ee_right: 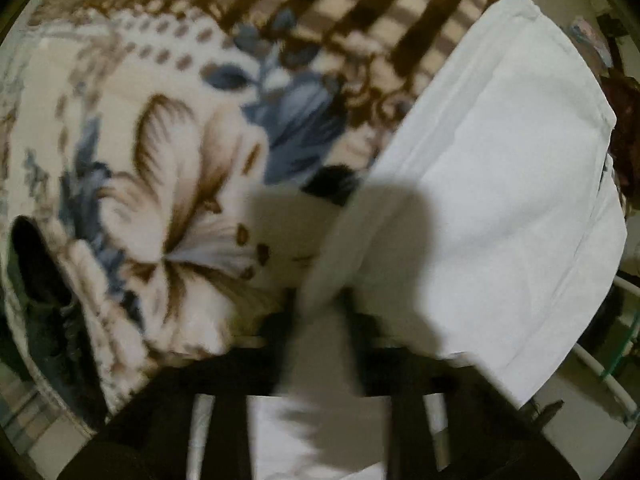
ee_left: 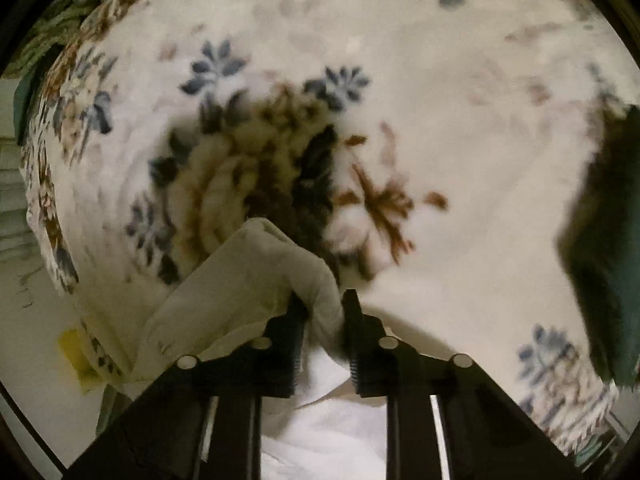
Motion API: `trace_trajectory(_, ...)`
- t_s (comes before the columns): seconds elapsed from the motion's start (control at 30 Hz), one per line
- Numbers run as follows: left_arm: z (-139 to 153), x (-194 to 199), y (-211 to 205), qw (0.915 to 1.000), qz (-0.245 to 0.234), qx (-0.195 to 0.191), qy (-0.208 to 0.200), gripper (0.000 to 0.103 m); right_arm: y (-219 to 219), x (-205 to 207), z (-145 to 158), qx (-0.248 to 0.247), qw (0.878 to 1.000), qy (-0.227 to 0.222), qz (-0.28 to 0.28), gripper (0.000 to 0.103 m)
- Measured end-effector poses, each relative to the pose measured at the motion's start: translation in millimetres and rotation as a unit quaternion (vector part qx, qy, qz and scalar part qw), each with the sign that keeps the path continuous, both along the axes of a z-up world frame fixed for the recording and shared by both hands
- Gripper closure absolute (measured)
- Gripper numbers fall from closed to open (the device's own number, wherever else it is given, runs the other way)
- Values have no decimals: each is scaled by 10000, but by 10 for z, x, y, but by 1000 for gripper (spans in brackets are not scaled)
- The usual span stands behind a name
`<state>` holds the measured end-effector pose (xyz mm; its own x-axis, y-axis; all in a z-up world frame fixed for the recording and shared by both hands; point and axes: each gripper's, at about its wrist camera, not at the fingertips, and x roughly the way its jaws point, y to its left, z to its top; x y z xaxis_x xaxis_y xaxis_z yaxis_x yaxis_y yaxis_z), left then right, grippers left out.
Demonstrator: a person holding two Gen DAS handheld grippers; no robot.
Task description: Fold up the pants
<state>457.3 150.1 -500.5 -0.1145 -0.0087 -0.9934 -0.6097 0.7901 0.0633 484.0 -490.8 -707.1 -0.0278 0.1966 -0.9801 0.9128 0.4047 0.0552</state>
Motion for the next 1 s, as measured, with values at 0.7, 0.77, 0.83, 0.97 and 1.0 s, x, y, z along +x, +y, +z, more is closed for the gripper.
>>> trace_trajectory(0.7, 390, -2659, 363, 9918, 228, -65, -1257, 92, 159, -2638, 1223, -76, 9823, -1728, 714, 99)
trace_trajectory(0.77, 90, -2879, 393, 9949, 271, 19, -975, 92, 149, -2961, 996, -55, 9856, -1516, 741, 99)
trace_trajectory(0.83, -259, -3061, 412, 9969, 309, 63, -722, 92, 165, -3209, 724, 3, 9885, -1317, 745, 99)
trace_trajectory(0.97, -534, -3159, 378, 9975, 179, 151, -673, 88, 191, -3482, 302, -39, 9902, -1052, 918, 99)
trace_trajectory(1.0, -504, -3144, 350, 9973, 88, 202, -700, 88, 182, -3521, 227, -30, 9909, -989, 916, 99)
